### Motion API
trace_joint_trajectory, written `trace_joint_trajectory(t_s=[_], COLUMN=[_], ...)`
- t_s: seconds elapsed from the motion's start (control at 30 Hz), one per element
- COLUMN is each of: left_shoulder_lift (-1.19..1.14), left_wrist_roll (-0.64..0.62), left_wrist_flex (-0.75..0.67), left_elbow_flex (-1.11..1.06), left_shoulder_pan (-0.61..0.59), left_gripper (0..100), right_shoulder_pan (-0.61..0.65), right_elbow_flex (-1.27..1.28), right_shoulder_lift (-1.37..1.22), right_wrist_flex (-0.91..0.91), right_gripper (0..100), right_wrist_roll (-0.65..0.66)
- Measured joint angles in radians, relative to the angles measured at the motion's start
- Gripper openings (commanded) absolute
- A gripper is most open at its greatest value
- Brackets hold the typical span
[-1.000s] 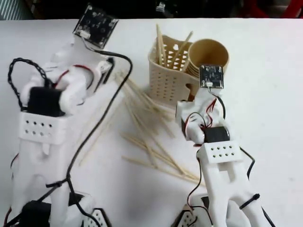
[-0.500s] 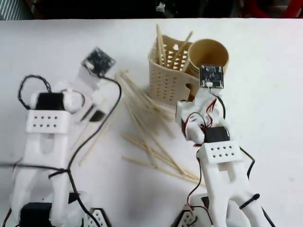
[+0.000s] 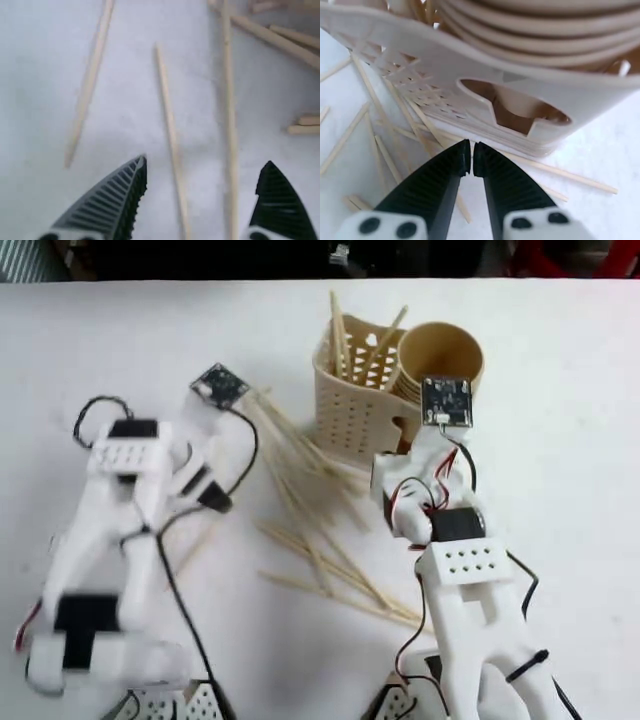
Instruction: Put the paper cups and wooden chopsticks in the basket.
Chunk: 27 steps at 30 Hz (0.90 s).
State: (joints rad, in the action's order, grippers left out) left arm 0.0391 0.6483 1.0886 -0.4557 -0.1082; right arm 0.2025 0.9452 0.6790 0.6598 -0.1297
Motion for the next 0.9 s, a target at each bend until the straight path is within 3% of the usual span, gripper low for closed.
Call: trace_joint_trajectory(t_s=[0.43,0.6,0.9], left_shoulder_lift=[-0.566,-0.617,-0.624], left_wrist_roll=[-0.002,-0.003,-0.006], left_wrist_flex=[0.287,0.367,0.376], left_elbow_flex=[0.512,0.586,0.591], left_shoulder_pan=[-0.008,0.011,0.051], left_gripper=[31,28,20], right_shoulder_pan=[0.0,0.0,0.0], right_elbow_flex=[0.0,0.0,0.0], right_shoulder_lift=[0.0,0.0,0.0], right_wrist_flex=[0.0,0.0,0.0], right_gripper=[3.1,3.1,3.1], right_wrist_roll=[0.0,0.0,0.0])
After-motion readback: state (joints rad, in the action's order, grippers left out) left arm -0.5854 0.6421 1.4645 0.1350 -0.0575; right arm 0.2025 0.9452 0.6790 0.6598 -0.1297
